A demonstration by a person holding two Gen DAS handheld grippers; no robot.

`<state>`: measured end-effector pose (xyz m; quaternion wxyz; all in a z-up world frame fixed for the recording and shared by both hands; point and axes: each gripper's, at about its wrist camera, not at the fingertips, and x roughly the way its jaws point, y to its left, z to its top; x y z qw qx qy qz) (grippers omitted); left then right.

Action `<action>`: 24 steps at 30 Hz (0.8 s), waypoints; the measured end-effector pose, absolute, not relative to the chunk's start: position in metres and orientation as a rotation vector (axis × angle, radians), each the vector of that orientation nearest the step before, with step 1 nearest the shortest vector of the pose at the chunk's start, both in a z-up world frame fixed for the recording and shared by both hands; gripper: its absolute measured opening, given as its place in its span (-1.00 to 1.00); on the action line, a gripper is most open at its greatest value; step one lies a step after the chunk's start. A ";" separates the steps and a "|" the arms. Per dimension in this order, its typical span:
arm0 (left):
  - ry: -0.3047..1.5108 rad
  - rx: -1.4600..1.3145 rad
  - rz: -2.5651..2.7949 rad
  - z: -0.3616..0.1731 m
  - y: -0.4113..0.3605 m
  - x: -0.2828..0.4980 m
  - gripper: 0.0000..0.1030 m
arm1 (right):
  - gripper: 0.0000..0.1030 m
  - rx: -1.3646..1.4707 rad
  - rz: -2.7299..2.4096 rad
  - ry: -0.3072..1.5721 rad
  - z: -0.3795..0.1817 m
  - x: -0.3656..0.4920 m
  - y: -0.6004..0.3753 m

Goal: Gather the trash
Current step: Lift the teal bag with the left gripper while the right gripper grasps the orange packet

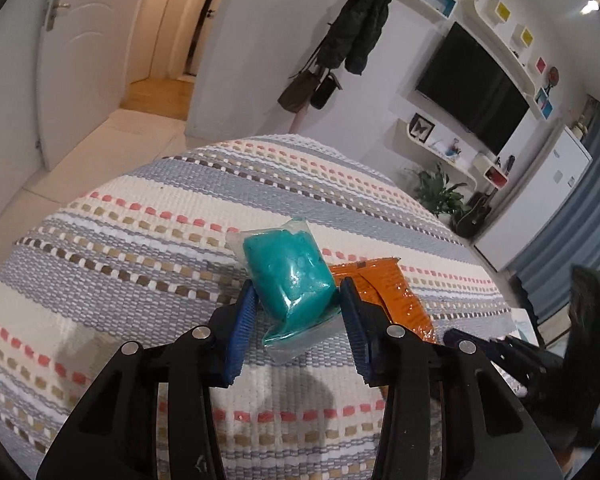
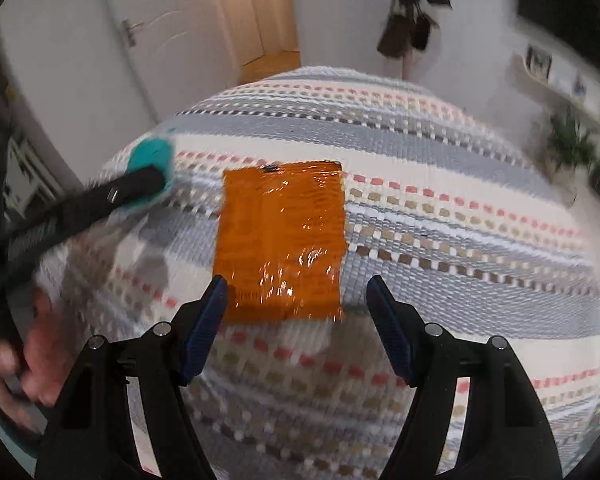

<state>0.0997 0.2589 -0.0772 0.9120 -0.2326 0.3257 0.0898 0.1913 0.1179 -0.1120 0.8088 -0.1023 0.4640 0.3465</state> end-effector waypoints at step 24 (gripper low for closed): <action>0.600 -0.455 0.218 -0.063 0.238 0.085 -0.21 | -0.43 -0.216 0.620 0.885 -0.104 0.190 0.125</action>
